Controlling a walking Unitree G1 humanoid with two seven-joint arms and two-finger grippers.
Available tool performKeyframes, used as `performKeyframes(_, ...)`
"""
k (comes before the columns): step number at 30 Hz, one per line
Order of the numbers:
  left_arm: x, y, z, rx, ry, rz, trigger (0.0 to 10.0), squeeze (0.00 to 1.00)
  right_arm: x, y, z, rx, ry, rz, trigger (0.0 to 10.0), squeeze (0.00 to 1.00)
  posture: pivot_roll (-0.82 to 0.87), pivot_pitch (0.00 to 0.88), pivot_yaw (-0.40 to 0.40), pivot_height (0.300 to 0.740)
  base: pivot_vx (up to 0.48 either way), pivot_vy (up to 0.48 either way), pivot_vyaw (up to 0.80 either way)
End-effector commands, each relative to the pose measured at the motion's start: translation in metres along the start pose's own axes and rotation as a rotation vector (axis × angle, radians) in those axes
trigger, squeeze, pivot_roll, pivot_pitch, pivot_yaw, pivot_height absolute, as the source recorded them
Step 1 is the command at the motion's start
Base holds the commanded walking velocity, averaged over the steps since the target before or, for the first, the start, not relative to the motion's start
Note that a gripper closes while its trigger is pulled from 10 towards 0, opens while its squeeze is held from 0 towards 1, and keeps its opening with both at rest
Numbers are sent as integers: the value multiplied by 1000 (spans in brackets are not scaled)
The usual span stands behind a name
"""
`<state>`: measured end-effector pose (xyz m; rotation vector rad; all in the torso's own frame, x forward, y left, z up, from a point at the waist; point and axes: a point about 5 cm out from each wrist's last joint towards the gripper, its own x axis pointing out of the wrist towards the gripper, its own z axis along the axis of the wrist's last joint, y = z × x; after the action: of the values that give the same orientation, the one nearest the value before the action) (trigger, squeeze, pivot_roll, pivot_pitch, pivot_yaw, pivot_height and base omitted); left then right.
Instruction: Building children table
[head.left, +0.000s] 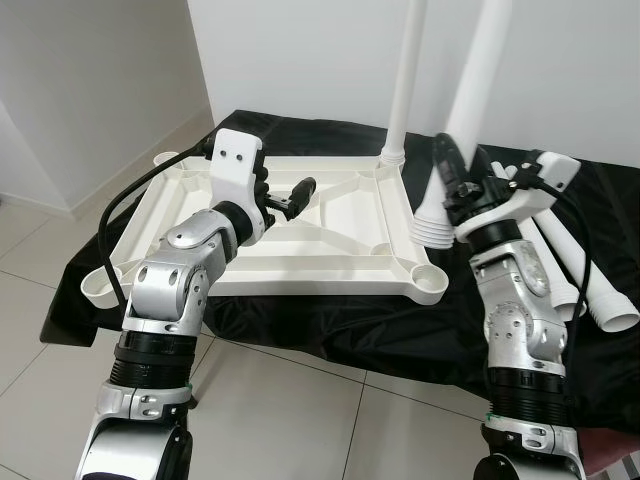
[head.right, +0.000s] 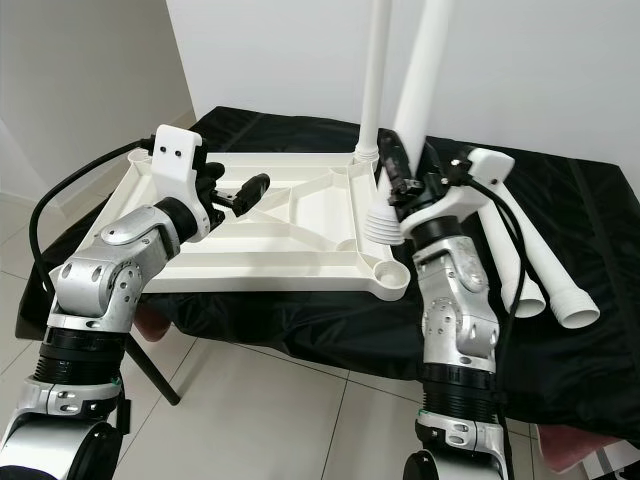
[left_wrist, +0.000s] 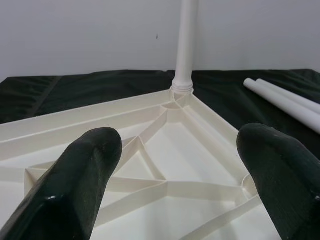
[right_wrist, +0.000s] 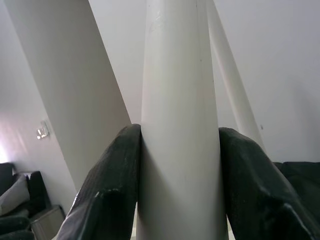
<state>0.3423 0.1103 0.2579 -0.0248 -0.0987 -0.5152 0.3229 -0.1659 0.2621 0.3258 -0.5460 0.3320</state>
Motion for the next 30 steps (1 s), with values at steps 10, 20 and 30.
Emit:
performKeyframes(10,1,-1,16,-33,-85,-65,10000,0,6,0,-5,-26,4,40,10000,0,-68,6,16,740,0,0,0)
performKeyframes(20,4,-49,35,-128,-63,-456,10000,1000,2,2,-6,-57,40,141,10000,0,-76,17,23,740,0,0,0)
performKeyframes(30,-3,-66,64,-283,-73,-711,10000,0,-7,5,-5,-69,95,291,10000,0,-71,34,26,740,0,0,0)
